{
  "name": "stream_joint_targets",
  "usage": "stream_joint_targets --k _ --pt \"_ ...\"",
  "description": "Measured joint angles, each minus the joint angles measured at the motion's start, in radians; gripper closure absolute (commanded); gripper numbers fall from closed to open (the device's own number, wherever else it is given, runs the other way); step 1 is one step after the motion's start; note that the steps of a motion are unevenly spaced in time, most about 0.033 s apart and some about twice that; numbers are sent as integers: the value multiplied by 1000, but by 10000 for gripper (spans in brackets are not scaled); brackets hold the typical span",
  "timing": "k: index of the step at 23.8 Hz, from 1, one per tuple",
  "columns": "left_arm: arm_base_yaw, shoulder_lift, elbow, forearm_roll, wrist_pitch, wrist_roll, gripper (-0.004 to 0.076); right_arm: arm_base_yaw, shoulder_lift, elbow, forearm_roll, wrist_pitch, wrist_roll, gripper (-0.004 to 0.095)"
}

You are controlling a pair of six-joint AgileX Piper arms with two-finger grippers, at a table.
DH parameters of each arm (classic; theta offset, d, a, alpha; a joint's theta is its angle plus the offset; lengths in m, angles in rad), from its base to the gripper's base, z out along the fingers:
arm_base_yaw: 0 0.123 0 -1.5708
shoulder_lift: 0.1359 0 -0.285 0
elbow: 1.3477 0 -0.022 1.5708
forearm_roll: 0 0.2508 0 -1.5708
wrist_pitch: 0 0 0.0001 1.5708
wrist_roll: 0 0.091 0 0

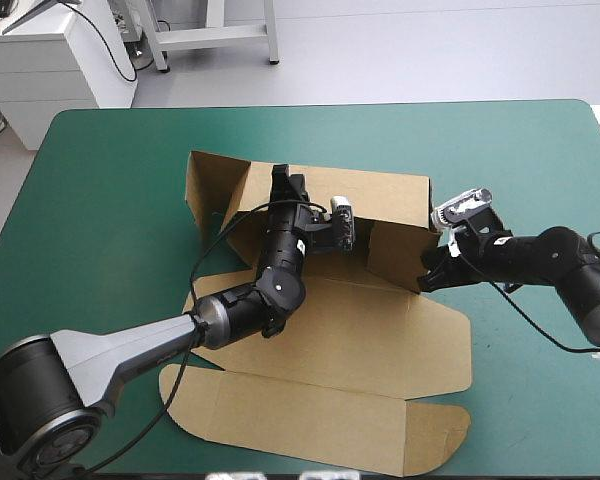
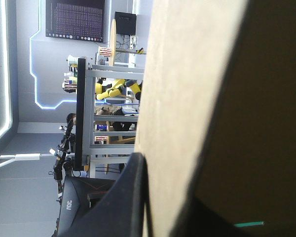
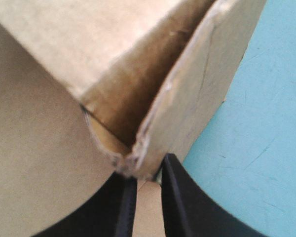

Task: Fold the box

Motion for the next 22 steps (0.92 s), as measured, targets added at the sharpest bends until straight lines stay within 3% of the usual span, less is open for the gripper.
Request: stream_joint_targets --k 9,14,18,22 --pt "0 0 0 1 1 1 731 0 5 -2 -119 58 8 567" --pt "0 0 0 1 1 1 731 0 6 -1 -158 75 25 552" --pt "0 0 0 1 1 1 731 0 6 -1 -160 4 -9 551" --pt "0 0 0 1 -1 1 731 0 35 -1 -65 -13 -106 552"
